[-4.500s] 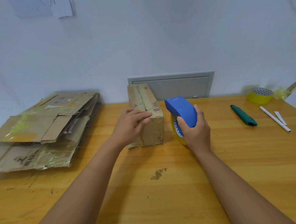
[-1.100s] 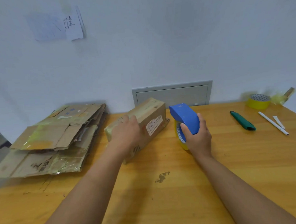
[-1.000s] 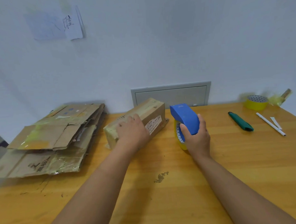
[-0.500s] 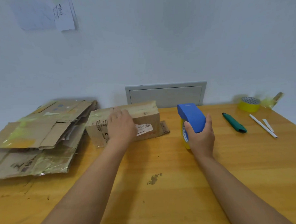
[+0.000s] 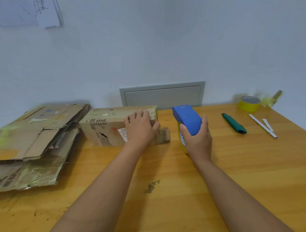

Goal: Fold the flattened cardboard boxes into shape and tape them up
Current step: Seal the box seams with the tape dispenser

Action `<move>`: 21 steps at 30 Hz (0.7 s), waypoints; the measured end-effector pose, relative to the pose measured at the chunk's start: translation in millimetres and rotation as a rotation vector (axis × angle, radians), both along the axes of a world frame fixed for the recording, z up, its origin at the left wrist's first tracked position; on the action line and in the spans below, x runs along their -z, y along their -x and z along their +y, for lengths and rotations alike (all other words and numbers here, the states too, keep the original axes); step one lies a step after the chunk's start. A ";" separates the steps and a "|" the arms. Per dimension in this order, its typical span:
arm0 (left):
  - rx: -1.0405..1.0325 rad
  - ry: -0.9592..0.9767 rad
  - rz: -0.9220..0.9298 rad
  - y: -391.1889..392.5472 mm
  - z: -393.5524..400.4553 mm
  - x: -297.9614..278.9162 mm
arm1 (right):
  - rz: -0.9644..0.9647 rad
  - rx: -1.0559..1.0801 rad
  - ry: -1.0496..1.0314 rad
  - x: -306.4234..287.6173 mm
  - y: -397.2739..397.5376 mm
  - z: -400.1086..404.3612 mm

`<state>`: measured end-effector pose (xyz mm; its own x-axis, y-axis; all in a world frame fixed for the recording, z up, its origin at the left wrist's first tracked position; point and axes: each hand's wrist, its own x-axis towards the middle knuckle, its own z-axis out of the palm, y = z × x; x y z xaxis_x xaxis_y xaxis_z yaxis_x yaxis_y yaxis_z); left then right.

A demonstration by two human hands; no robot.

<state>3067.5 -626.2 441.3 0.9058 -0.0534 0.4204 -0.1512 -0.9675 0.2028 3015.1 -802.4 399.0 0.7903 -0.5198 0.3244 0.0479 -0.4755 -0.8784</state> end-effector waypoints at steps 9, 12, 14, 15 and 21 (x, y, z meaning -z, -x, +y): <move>0.290 -0.001 0.127 23.7 34.0 -15.0 | -0.007 0.006 0.012 2.2 -1.9 -1.4; 0.280 -0.028 0.095 25.2 30.1 -13.9 | -0.003 0.001 0.011 1.8 0.3 -0.5; 0.288 -0.012 0.119 23.8 31.2 -16.2 | -0.001 -0.003 0.006 2.7 2.0 -1.0; 0.306 -0.007 0.138 24.1 33.3 -18.2 | -0.004 -0.003 0.006 3.3 2.4 -1.6; 0.444 0.016 0.216 38.6 59.2 -25.3 | -0.015 -0.018 0.012 6.1 0.2 -3.9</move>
